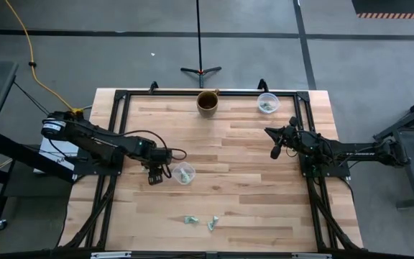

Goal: Pick and place items into bin
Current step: Put the stevia packet into the bottom transparent bin

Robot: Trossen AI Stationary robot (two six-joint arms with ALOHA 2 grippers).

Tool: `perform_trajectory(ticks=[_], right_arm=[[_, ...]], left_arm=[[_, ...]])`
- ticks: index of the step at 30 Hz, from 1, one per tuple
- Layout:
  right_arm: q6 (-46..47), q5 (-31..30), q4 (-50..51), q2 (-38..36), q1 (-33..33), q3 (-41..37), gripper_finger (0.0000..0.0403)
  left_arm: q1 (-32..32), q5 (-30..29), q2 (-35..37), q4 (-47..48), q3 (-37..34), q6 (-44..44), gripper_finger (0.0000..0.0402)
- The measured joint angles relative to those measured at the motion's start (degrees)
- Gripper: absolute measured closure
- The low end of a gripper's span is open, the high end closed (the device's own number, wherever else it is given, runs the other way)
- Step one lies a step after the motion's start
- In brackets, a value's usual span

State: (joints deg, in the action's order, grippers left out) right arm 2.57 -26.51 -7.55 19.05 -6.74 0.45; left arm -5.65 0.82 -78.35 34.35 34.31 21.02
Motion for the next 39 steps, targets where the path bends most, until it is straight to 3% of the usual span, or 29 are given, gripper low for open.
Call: perform_trajectory(ticks=[5, 13, 19, 23, 28, 32, 36, 39], right_arm=[[0.0, -0.1, 0.0, 0.0, 0.0, 0.0, 0.0383], [0.0, -0.1, 0.0, 0.0, 0.0, 0.0, 0.0386], [-0.5, -0.1, 0.0, 0.0, 0.0, 0.0, 0.0383], [-0.2, -0.1, 0.2, 0.0, 0.0, 0.0, 0.0385], [-0.1, -0.1, 0.6, 0.1, 0.0, 0.0, 0.0385], [-0.1, -0.1, 0.7, 0.1, 0.0, 0.0, 0.0385], [-0.1, -0.1, 0.9, 0.1, 0.0, 0.0, 0.0386], [-0.1, -0.1, 1.1, 0.1, 0.0, 0.0, 0.0385]], left_arm=[[0.0, -0.3, 0.0, 0.1, -0.1, -1.2, 0.0218], [0.0, -1.1, -0.1, -1.1, -0.1, -3.9, 0.0379], [0.0, -2.0, 1.6, -1.6, 2.7, -11.0, 0.0357], [0.0, -4.1, 5.6, 2.2, 6.2, -14.9, 0.0381], [0.0, -7.6, 12.2, 7.2, 9.0, -15.0, 0.0372], [0.0, -7.6, 16.4, 5.3, 9.5, -17.6, 0.038], [0.0, -3.7, 18.0, 1.6, 9.5, -19.4, 0.038], [0.0, -4.4, 18.0, 1.5, 9.4, -15.7, 0.0349]])
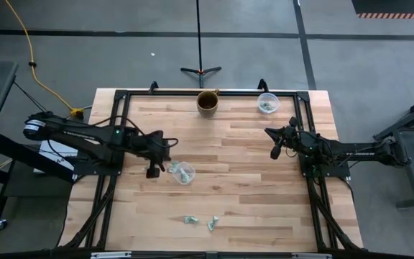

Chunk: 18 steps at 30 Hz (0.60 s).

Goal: Pick and place items into bin
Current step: Put the stevia packet into the bottom transparent bin

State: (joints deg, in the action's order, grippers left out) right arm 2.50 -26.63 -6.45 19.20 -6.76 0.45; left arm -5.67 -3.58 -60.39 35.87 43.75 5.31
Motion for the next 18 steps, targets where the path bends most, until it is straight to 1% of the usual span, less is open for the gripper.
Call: perform_trajectory(ticks=[2, 6, 10, 12, 14, 18], right_arm=[[0.0, 0.0, -0.1, 0.0, 0.0, 0.0, 0.0384], [0.0, 0.0, 0.3, 0.0, 0.0, 0.0, 0.0383], [0.0, 0.0, 0.3, 0.0, 0.0, 0.0, 0.0386], [0.0, 0.0, 0.3, 0.0, 0.0, 0.0, 0.0388], [0.0, 0.0, 0.3, 0.0, 0.0, 0.0, 0.0388], [0.0, 0.0, 0.3, 0.0, 0.0, 0.0, 0.0388]], left_arm=[[0.0, -1.9, -0.6, -0.1, -0.7, 3.6, 0.0306], [0.0, -6.0, -2.5, -1.2, -2.6, 7.0, 0.0218], [0.0, -5.8, -4.8, -5.2, -5.9, 6.5, 0.0145], [0.0, -4.6, -5.8, -7.9, -7.5, 5.6, 0.0121], [0.0, -4.4, -7.0, -9.6, -9.2, 5.5, 0.0108], [0.0, -3.3, -9.0, -15.3, -11.7, 4.9, 0.0108]])
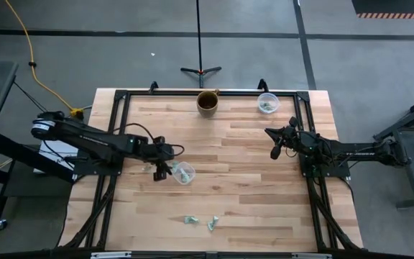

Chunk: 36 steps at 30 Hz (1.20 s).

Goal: Pick and place items into bin
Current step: Put the stevia packet into the bottom transparent bin

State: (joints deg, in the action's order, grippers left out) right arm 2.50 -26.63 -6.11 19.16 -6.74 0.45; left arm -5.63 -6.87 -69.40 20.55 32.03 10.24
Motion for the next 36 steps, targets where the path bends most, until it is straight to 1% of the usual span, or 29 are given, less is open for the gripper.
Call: perform_trajectory(ticks=[6, 10, 18, 23, 26, 28, 30, 32, 35, 36], right_arm=[[0.0, 0.0, -0.4, 0.0, 0.0, 0.0, 0.0389], [0.0, 0.0, -0.6, 0.0, 0.0, 0.0, 0.0389], [0.0, 0.0, -1.0, 0.0, 0.0, 0.0, 0.0389], [0.0, 0.0, -1.0, 0.0, 0.0, 0.0, 0.0389], [0.0, 0.0, -1.0, 0.0, 0.0, 0.0, 0.0389], [0.0, 0.0, -1.0, 0.0, 0.0, 0.0, 0.039], [0.0, 0.0, -1.0, 0.0, 0.0, 0.0, 0.0391], [0.0, -0.3, -1.0, 0.0, 0.0, 0.0, 0.0391], [0.0, -1.1, -1.0, 0.0, 0.0, 0.0, 0.039], [0.0, -1.3, -1.0, 0.0, 0.0, 0.0, 0.0389]], left_arm=[[0.0, 1.0, -2.9, -2.2, -1.6, 0.6, 0.0135], [0.0, 1.6, -4.9, -7.4, -1.9, 0.0, 0.0147], [0.0, 1.9, -9.8, -8.3, -1.9, 0.1, 0.0142], [0.0, 2.1, -12.5, -12.1, -1.7, -1.2, 0.014], [0.0, 2.9, -13.2, -12.8, -1.7, -1.2, 0.0152], [0.0, 3.8, -13.3, -12.7, -1.7, -1.2, 0.0175], [0.0, 4.9, -13.3, -12.4, -1.7, -1.1, 0.0211], [0.0, 5.7, -13.3, -12.2, -1.7, -1.3, 0.0259], [0.0, 6.5, -13.3, -11.9, -1.7, -2.1, 0.0347], [0.0, 6.7, -13.3, -11.6, -1.7, -2.5, 0.0367]])
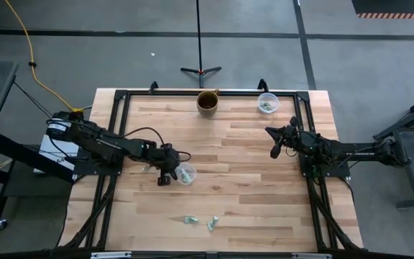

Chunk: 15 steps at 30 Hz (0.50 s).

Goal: Pick and place items into bin
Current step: Put the stevia packet into the bottom transparent bin

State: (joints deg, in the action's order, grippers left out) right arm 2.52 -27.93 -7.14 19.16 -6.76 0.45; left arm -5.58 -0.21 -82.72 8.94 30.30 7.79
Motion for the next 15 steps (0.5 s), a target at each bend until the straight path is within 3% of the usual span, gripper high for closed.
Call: perform_trajectory(ticks=[5, 8, 11, 15], right_arm=[[-0.3, -0.8, 0.0, 0.0, 0.0, 0.0, 0.0392], [-0.4, -0.8, 0.0, 0.0, 0.0, 0.0, 0.0393], [-0.4, -0.7, 0.0, 0.0, 0.0, 0.0, 0.0393], [-0.2, -0.8, 0.0, 0.0, 0.0, 0.0, 0.0392]], left_arm=[[-0.1, 1.1, 2.5, 3.2, -0.1, 0.0, 0.0361], [0.0, 1.0, 6.2, 12.8, 1.0, 0.0, 0.0367], [-0.1, -2.5, 11.2, 19.8, 3.8, 0.0, 0.0367], [-0.1, -4.9, 17.5, 19.6, 4.4, -1.9, 0.0367]])
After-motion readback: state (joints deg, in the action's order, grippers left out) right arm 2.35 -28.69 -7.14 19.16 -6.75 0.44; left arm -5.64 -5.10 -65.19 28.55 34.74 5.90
